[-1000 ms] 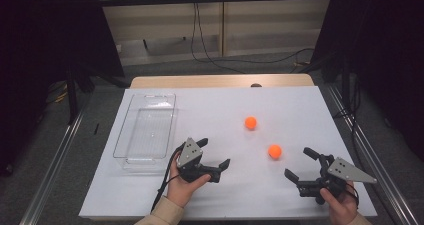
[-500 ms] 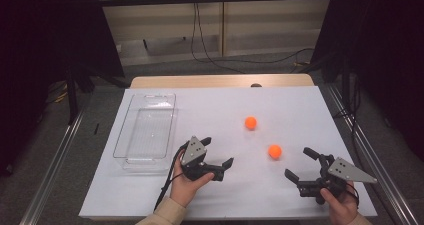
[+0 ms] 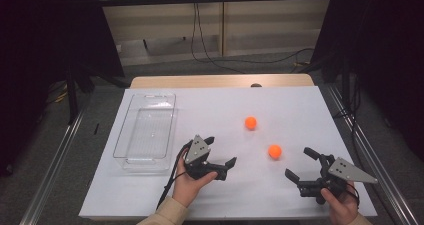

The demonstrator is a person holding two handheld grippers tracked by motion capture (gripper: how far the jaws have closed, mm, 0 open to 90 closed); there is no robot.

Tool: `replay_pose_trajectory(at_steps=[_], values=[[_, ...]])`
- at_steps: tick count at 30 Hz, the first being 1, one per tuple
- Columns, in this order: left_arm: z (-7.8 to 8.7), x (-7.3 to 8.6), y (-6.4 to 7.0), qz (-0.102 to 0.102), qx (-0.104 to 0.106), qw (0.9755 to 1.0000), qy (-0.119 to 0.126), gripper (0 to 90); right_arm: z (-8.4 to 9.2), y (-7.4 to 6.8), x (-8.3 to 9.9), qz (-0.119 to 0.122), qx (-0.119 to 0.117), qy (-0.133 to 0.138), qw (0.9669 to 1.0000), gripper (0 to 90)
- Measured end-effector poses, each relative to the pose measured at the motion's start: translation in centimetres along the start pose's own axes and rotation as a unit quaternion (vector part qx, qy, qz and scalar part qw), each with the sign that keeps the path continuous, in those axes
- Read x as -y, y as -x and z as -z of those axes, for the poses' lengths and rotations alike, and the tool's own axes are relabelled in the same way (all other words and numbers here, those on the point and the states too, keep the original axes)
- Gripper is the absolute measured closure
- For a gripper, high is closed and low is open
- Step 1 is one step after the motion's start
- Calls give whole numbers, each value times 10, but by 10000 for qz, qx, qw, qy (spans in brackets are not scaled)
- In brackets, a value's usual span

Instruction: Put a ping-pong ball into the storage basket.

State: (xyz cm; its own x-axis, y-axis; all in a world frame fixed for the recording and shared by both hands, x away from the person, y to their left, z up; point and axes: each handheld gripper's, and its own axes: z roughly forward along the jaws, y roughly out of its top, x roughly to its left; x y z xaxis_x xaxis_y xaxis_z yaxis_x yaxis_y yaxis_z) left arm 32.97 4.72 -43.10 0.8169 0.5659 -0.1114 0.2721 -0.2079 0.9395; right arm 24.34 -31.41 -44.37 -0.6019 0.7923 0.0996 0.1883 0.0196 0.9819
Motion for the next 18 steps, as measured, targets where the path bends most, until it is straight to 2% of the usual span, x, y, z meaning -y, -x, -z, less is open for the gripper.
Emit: replay_pose_trajectory(at_steps=[18], values=[[-10, -2, 4, -63, 71, 9999, -119, 22, 0, 0, 0, -23, -30, 5, 10000, 11]])
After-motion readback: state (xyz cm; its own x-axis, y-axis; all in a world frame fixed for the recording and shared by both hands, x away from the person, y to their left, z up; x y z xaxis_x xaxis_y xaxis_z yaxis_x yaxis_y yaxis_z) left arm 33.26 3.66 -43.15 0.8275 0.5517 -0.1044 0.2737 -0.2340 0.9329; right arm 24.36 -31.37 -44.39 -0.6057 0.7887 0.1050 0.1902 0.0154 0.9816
